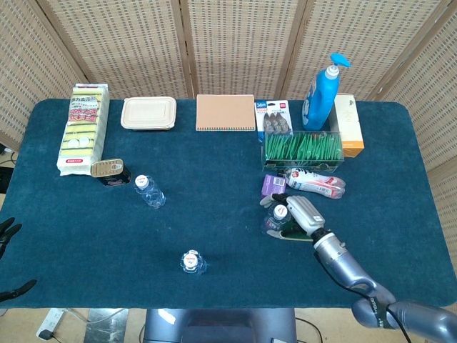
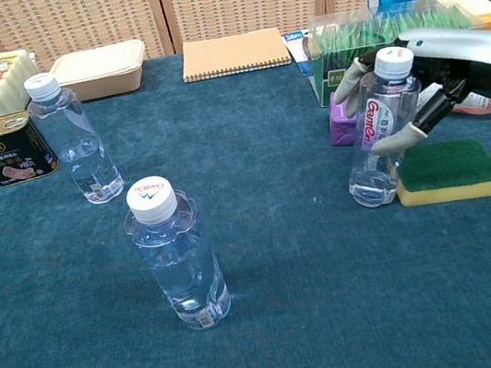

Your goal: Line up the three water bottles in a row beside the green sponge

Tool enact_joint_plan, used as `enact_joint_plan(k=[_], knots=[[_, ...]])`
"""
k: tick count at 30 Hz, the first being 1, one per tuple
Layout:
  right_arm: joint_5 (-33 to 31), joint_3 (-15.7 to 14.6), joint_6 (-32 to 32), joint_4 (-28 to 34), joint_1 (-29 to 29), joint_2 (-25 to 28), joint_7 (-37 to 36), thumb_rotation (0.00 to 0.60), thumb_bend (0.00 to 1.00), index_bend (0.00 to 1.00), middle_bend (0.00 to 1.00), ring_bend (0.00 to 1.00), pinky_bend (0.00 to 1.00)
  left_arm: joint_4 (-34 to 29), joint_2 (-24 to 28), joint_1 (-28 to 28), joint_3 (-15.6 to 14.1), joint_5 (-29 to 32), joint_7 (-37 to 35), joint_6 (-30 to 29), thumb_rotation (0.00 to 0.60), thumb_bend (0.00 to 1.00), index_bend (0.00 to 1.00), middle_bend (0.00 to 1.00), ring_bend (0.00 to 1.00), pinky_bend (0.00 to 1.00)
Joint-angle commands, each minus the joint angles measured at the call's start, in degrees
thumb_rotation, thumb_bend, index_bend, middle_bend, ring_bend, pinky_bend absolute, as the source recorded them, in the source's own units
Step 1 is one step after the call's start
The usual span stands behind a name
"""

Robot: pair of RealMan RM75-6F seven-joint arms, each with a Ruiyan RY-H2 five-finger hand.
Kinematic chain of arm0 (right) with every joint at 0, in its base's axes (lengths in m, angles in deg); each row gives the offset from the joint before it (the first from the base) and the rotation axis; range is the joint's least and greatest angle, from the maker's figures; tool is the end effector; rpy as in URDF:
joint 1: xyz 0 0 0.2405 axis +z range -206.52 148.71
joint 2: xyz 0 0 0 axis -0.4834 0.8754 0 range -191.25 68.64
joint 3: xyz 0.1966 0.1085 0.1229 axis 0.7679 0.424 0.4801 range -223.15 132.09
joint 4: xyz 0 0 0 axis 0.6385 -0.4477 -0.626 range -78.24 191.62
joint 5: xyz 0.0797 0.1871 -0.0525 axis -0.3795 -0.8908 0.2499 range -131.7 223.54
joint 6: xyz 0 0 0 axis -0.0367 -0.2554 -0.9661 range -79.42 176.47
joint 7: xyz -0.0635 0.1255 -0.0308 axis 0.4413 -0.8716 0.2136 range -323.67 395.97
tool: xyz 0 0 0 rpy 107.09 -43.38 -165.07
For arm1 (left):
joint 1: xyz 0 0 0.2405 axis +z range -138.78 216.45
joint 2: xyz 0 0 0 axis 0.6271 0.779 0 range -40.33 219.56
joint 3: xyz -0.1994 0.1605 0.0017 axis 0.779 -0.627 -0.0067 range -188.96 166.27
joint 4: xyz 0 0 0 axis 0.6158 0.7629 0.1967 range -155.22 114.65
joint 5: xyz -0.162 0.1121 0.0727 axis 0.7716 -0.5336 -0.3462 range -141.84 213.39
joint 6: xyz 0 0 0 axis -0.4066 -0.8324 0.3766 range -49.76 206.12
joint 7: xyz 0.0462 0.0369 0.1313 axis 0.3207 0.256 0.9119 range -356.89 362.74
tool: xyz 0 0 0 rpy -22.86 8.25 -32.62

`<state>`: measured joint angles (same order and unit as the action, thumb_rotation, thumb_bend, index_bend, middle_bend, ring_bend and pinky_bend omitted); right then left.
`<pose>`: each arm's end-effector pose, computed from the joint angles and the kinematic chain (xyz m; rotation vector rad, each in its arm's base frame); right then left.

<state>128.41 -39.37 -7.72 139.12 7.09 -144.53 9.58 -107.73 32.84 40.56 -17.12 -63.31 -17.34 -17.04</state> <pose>-0.1873 -0.3198 0.0078 1.7433 -1.4796 1.2833 -0.3216 0.1114 0.1967 -1.4629 -1.0276 -1.0523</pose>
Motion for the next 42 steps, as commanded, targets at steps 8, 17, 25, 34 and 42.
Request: enact_joint_plan(k=[8, 17, 25, 34, 42], knots=[[1.1, -0.6, -1.3, 4.0, -1.2, 4.0, -0.6, 0.6, 0.11, 0.16, 0.11, 0.08, 0.38, 0.1, 0.1, 0.1, -0.2, -0.4, -0.4, -0.4, 0.6, 0.07, 0.0, 0.0, 0.0, 0.0], [4.3, -4.7, -10.6, 19.5, -8.7, 18.3, 11.6, 0.6, 0.06, 0.06, 0.02, 0.0, 0.24, 1.3, 0.6, -0.1, -0.7, -1.5, -2.9, -0.7, 0.6, 0.07, 0.0, 0.0, 0.0, 0.0], [11.9, -12.5, -27.3, 23.0, -22.6, 26.0, 19.9, 0.6, 0.0, 0.06, 0.01, 0.0, 0.15, 4.0, -0.3, -3.7, -1.1, -4.1, -8.0, 2.3, 0.6, 0.06, 0.0, 0.0, 0.0, 0.0], [15.1, -16.5, -38.7, 19.9, -33.3, 27.4, 17.3, 0.6, 0.0, 0.06, 0.01, 0.0, 0.09, 11.9, -6.0, -11.4, -2.9, -11.9, -23.4, 4.7, 0.6, 0.03, 0.0, 0.0, 0.0, 0.0], [17.2, -17.0, -41.6, 16.7, -36.8, 26.2, 13.7, 0.6, 0.0, 0.07, 0.01, 0.0, 0.08, 15.2, -12.4, -17.0, -3.8, -17.1, -29.7, 4.2, 0.6, 0.03, 0.0, 0.0, 0.0, 0.0]])
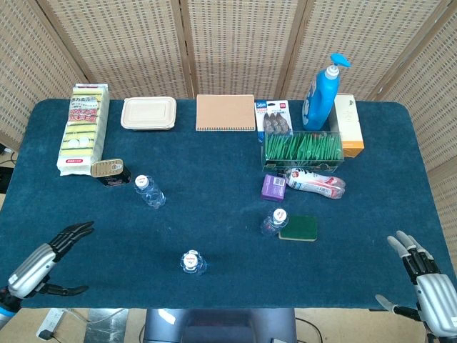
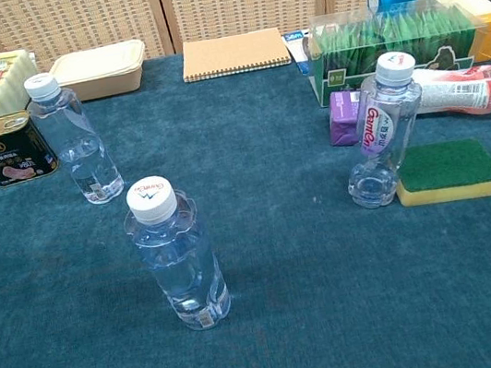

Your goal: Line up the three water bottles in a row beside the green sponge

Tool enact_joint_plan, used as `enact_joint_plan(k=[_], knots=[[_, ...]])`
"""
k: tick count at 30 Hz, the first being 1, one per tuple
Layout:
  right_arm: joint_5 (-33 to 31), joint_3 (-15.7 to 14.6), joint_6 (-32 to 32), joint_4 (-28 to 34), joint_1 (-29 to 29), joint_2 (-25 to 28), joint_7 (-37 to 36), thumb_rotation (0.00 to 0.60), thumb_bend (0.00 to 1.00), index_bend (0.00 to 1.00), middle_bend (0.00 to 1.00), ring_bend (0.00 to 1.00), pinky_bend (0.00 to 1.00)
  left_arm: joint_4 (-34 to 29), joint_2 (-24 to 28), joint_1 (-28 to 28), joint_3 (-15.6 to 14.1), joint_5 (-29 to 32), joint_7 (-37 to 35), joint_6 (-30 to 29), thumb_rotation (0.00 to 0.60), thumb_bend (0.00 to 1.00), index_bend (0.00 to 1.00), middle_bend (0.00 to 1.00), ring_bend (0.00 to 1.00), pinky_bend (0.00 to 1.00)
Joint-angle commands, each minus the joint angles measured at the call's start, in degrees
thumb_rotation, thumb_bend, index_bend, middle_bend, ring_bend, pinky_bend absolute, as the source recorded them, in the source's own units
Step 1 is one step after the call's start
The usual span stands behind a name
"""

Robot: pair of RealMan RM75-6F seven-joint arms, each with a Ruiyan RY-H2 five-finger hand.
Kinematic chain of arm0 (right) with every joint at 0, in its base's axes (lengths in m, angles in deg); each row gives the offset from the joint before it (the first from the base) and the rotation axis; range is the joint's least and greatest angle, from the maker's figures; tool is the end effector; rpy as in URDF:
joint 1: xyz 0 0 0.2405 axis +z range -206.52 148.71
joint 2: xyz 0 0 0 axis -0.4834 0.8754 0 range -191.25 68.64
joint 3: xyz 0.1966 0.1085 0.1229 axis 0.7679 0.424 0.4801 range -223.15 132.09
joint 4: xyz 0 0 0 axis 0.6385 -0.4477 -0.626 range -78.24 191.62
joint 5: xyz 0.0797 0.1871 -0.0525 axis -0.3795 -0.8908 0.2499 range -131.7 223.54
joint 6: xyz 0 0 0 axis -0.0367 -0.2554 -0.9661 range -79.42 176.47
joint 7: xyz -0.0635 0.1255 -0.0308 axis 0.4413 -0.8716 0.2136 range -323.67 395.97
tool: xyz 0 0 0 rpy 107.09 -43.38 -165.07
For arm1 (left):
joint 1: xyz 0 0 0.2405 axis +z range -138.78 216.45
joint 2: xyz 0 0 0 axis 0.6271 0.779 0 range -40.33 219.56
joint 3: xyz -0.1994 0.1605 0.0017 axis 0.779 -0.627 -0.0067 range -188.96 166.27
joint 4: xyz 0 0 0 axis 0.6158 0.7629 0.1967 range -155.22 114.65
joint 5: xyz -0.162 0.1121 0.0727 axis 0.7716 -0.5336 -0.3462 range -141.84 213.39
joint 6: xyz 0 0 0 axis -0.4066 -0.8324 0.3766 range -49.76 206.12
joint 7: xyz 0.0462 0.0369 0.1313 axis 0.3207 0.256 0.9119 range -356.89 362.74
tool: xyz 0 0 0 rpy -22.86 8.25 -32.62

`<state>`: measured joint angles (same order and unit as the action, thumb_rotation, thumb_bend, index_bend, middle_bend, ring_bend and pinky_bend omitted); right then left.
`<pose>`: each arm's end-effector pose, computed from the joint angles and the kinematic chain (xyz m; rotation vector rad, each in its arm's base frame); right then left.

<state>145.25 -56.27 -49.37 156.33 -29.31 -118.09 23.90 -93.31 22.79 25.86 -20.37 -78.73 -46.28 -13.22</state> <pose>-0.2824 -0.1021 0.1778 1.4234 -1.0906 1.1110 -0.2999 0.1673 0.1284 -1.8367 -1.3928 -1.4303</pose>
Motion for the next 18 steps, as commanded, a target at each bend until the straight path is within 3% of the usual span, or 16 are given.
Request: enact_joint_plan(k=[1, 9, 18], knots=[[0.5, -0.1, 0.2, -0.6, -0.4, -0.2, -0.8, 0.6, 0.0, 0.07, 0.01, 0.0, 0.08, 0.4, -2.7, -2.8, -0.7, -1.7, -0.7, 0.9, 0.6, 0.03, 0.0, 0.0, 0.0, 0.0], [1.0, 0.7, 1.3, -0.6, -0.7, 0.3, -1.4, 0.6, 0.0, 0.07, 0.01, 0.0, 0.08, -2.5, -8.2, -7.7, -0.5, 0.5, 1.3, 8.4, 0.6, 0.03, 0.0, 0.0, 0.0, 0.0], [2.0, 1.0, 2.6, -0.4, -0.7, 0.7, -3.0, 0.6, 0.0, 0.07, 0.01, 0.0, 0.08, -0.3, -17.6, -11.9, 0.7, 2.8, -0.3, 12.4, 0.6, 0.03, 0.0, 0.0, 0.0, 0.0]])
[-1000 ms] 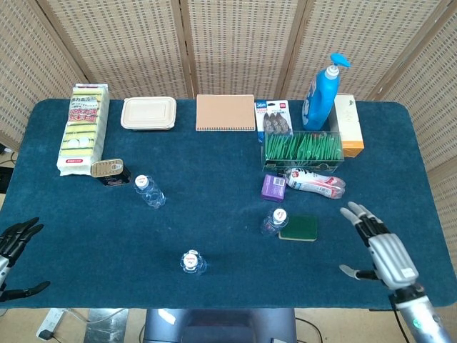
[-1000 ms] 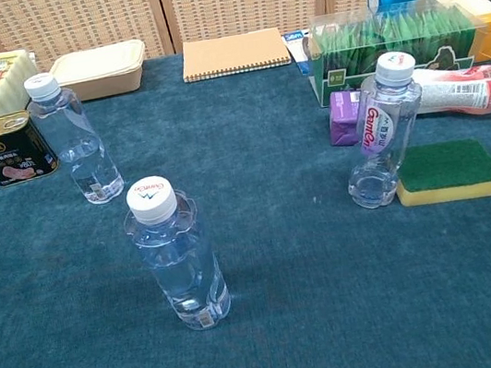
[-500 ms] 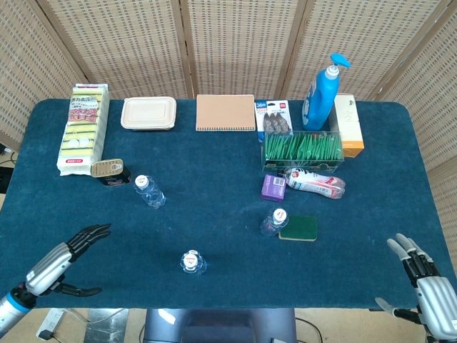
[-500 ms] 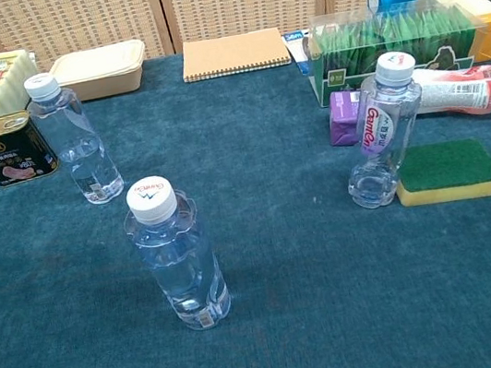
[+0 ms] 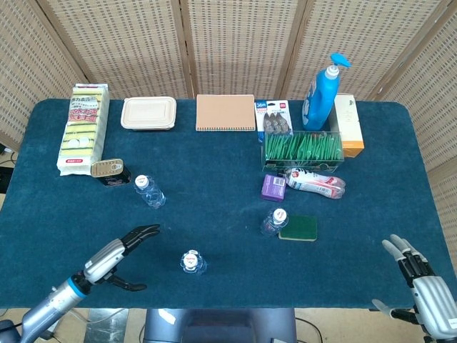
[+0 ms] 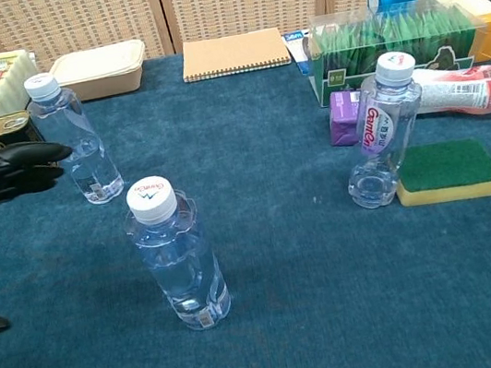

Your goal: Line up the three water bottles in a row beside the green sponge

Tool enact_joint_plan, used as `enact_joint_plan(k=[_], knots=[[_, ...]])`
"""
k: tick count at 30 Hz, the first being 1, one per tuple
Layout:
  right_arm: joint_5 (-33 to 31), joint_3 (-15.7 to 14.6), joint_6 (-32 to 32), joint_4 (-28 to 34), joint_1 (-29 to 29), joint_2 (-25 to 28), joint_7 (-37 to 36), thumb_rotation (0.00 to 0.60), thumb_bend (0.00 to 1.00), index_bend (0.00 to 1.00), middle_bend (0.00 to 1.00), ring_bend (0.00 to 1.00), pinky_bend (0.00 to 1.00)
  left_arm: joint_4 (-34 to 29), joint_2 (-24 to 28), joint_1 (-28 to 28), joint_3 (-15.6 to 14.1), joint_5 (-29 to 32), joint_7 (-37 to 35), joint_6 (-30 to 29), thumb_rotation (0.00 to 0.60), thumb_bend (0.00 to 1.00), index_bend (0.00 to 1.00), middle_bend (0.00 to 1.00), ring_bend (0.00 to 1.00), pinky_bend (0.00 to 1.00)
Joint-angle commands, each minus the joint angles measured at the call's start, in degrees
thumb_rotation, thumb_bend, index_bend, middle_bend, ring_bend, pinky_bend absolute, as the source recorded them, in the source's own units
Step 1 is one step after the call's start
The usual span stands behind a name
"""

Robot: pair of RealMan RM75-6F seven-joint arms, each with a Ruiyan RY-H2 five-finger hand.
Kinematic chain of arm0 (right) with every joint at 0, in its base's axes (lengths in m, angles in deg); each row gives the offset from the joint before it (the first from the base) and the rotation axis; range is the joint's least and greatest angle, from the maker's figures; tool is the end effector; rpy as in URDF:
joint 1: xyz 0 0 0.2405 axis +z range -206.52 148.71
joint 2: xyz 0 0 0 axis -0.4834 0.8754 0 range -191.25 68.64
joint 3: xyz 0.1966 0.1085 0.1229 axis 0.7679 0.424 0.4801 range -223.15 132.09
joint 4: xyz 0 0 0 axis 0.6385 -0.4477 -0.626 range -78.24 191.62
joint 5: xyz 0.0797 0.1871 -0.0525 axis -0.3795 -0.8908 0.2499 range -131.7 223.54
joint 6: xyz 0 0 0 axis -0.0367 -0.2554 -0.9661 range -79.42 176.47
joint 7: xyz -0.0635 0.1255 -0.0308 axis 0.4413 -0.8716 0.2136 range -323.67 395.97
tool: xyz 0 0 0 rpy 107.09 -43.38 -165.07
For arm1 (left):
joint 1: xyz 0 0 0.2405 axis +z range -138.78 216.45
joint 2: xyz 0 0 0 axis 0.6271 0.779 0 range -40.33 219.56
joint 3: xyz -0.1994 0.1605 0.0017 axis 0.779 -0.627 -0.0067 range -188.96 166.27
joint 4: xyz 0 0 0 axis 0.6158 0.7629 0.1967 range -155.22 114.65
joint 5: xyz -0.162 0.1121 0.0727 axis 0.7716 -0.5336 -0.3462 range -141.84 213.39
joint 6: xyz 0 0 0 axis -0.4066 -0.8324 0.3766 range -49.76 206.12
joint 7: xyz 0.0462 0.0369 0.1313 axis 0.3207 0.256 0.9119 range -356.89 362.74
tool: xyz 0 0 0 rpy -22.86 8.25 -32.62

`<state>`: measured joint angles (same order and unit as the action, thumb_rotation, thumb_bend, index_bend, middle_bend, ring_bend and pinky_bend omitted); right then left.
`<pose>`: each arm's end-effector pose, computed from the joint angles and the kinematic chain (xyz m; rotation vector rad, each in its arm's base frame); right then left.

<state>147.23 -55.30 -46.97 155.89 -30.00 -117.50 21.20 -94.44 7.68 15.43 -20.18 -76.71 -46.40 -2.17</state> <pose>-0.2826 -0.1010 0.1752 1.4510 -1.1366 1.1231 -0.2395 0.2047 0.0232 -1.9431 -1.5963 -1.5392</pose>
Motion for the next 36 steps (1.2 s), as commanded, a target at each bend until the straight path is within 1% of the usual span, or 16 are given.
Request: enact_joint_plan(k=[1, 12, 17, 23, 25, 26, 28, 29, 31, 34, 36], knots=[[0.1, 0.0, 0.3, 0.0, -0.1, 0.2, -0.7, 0.6, 0.0, 0.07, 0.01, 0.0, 0.08, 0.9, -3.3, -2.0, 0.5, 1.1, -0.1, 1.8, 0.6, 0.03, 0.0, 0.0, 0.0, 0.0], [1.4, 0.2, 0.7, 0.0, -0.2, 1.0, -3.0, 0.6, 0.0, 0.07, 0.01, 0.0, 0.08, 1.0, -8.8, -5.4, 0.2, 3.9, 0.1, 6.0, 0.6, 0.05, 0.0, 0.0, 0.0, 0.03], [1.2, 0.4, 1.2, 0.1, -0.2, 1.3, -3.5, 0.6, 0.0, 0.07, 0.02, 0.0, 0.08, 1.3, -11.4, -6.7, -0.1, 4.8, -1.0, 7.1, 0.6, 0.08, 0.0, 0.0, 0.0, 0.04], [0.7, 1.1, 0.9, -0.2, -0.3, 1.7, -4.9, 0.6, 0.0, 0.07, 0.01, 0.0, 0.08, 1.6, -15.0, -7.7, 0.8, 7.4, 0.2, 9.1, 0.6, 0.21, 0.0, 0.0, 0.0, 0.11], [0.6, 1.2, 0.8, -0.3, -0.4, 1.8, -5.1, 0.6, 0.0, 0.07, 0.01, 0.0, 0.08, 1.9, -16.1, -7.7, 1.1, 8.1, 1.4, 9.5, 0.6, 0.24, 0.0, 0.0, 0.0, 0.16], [0.6, 1.3, 0.8, -0.4, -0.4, 1.8, -5.3, 0.6, 0.0, 0.07, 0.01, 0.0, 0.08, 2.0, -16.7, -7.7, 1.2, 8.5, 1.9, 9.6, 0.6, 0.25, 0.0, 0.01, 0.02, 0.21], [0.6, 1.3, 1.1, -0.6, -0.3, 1.9, -5.9, 0.6, 0.0, 0.07, 0.01, 0.0, 0.08, 2.1, -18.2, -7.4, 1.7, 9.8, 3.2, 9.8, 0.6, 0.28, 0.05, 0.07, 0.08, 0.28], [0.6, 1.4, 1.2, -0.7, -0.3, 1.9, -6.0, 0.6, 0.0, 0.07, 0.01, 0.0, 0.08, 2.1, -18.6, -7.3, 1.9, 10.2, 3.7, 9.7, 0.6, 0.29, 0.09, 0.12, 0.12, 0.3], [0.6, 1.5, 1.2, -0.9, -0.2, 2.0, -6.3, 0.6, 0.0, 0.07, 0.02, 0.0, 0.08, 2.3, -19.7, -6.9, 2.4, 11.0, 4.9, 9.2, 0.6, 0.32, 0.22, 0.22, 0.2, 0.33], [0.6, 1.7, 0.9, -1.0, -0.4, 2.1, -6.6, 0.6, 0.0, 0.07, 0.01, 0.0, 0.08, 2.6, -20.5, -6.4, 2.9, 11.5, 6.1, 8.1, 0.6, 0.34, 0.35, 0.32, 0.29, 0.38], [0.5, 1.8, 0.8, -1.1, -0.5, 2.1, -6.9, 0.6, 0.0, 0.07, 0.01, 0.0, 0.08, 2.7, -21.0, -6.1, 3.4, 11.9, 7.1, 7.0, 0.6, 0.35, 0.42, 0.38, 0.33, 0.4]])
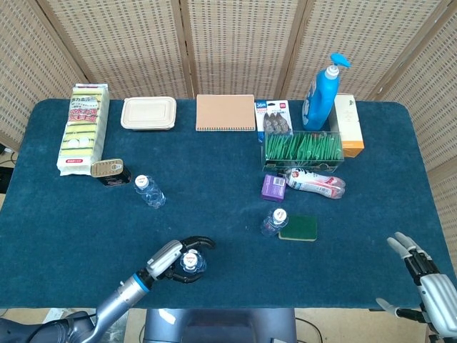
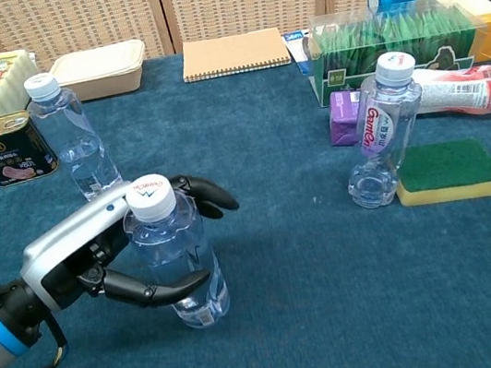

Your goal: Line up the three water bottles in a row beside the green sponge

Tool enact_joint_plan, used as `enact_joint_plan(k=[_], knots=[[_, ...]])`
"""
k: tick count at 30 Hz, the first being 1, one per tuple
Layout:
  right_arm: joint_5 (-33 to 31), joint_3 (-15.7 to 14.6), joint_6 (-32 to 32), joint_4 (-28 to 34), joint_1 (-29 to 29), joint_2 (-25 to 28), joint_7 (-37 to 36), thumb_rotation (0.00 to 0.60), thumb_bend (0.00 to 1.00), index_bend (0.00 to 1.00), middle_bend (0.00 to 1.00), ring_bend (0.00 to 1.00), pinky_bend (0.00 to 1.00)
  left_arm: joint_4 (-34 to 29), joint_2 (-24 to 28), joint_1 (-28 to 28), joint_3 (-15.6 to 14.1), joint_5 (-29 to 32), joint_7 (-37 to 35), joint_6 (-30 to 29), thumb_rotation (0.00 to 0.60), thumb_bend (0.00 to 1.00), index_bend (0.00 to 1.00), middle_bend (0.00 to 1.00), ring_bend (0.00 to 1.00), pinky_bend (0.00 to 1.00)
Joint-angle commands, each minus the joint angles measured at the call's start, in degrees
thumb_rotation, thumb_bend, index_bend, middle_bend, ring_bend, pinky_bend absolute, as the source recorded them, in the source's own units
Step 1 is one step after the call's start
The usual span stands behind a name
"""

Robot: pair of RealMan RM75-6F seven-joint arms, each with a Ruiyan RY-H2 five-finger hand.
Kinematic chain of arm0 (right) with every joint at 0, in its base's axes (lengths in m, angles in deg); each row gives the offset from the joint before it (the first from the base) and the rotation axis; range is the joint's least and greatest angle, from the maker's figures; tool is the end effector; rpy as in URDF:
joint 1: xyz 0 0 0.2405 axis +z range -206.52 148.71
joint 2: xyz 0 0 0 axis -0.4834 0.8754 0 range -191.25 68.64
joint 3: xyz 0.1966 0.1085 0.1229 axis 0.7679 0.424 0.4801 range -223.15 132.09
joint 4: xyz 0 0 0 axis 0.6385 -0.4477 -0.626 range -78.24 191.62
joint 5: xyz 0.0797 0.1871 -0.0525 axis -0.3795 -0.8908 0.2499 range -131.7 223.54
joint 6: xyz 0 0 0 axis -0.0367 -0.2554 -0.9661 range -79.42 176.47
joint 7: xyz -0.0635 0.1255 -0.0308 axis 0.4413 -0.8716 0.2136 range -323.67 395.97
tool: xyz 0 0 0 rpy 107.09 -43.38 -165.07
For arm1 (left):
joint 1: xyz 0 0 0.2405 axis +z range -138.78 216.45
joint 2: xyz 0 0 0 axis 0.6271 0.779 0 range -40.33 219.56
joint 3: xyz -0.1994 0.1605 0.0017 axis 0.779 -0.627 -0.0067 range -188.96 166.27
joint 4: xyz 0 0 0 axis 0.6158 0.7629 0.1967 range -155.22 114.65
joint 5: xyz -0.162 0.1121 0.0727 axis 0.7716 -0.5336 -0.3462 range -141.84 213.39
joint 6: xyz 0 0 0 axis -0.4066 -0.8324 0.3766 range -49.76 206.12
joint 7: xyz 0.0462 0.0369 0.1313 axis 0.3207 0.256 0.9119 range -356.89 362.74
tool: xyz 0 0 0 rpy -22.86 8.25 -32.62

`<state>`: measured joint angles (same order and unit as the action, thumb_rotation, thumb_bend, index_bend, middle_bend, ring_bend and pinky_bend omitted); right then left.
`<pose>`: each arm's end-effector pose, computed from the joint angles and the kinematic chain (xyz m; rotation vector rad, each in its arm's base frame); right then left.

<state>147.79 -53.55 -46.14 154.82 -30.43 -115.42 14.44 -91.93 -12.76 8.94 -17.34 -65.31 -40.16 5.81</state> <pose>-0.2869 -0.1047 0.1869 1.4311 -1.1845 1.1699 -0.1607 0.2169 -0.0818 -1.8497 -1.7632 -1.6375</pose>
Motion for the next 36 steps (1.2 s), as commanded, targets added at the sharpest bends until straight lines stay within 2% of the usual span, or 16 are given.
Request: enact_joint_plan(k=[1, 4, 9, 13, 15, 25, 29, 36], knots=[[-0.1, 0.1, 0.0, -0.1, -0.1, 0.1, -0.2, 0.6, 0.0, 0.08, 0.01, 0.0, 0.08, 0.2, -0.7, 0.5, 0.8, 0.7, 1.1, -1.3, 0.6, 0.35, 0.45, 0.41, 0.34, 0.41], [-0.2, 0.2, 0.3, -0.3, 0.0, 0.1, -0.5, 0.6, 0.0, 0.08, 0.02, 0.0, 0.08, -0.2, -0.8, 0.4, 1.4, 1.3, 1.7, -1.5, 0.6, 0.35, 0.51, 0.46, 0.35, 0.42], [-0.1, 0.3, 0.5, -0.2, 0.0, 0.1, -0.6, 0.6, 0.0, 0.08, 0.02, 0.0, 0.08, -1.3, -0.4, -0.2, 2.2, 2.1, 0.8, -1.8, 0.6, 0.34, 0.51, 0.46, 0.36, 0.42], [0.3, 0.2, 0.5, -0.2, -0.1, 0.2, -0.5, 0.6, 0.0, 0.08, 0.02, 0.0, 0.08, -1.6, -0.6, -1.3, 4.3, 3.6, -0.3, -1.2, 0.6, 0.33, 0.51, 0.46, 0.36, 0.42], [0.2, 0.3, 0.6, -0.1, -0.1, 0.2, -0.5, 0.6, 0.0, 0.08, 0.02, 0.0, 0.08, -1.7, -0.9, -2.5, 6.3, 4.7, -0.4, -0.2, 0.6, 0.33, 0.51, 0.46, 0.36, 0.42], [-0.3, 0.5, 1.9, -0.1, 0.3, 0.2, -0.6, 0.6, 0.0, 0.08, 0.01, 0.0, 0.08, -1.6, -3.4, -10.8, 15.0, 10.6, 2.6, 8.9, 0.6, 0.32, 0.51, 0.46, 0.36, 0.42], [-0.7, 0.8, 2.4, -0.1, 0.6, 0.2, -0.8, 0.6, 0.0, 0.08, 0.01, 0.0, 0.08, -0.3, -5.2, -13.3, 17.1, 13.2, 4.3, 12.2, 0.6, 0.31, 0.51, 0.46, 0.36, 0.42], [-1.1, 0.7, 4.0, -0.1, 1.2, 0.3, -1.2, 0.6, 0.0, 0.08, 0.02, 0.0, 0.08, 5.2, -10.0, -17.2, 18.5, 14.5, 5.4, 14.8, 0.6, 0.29, 0.51, 0.46, 0.36, 0.42]])
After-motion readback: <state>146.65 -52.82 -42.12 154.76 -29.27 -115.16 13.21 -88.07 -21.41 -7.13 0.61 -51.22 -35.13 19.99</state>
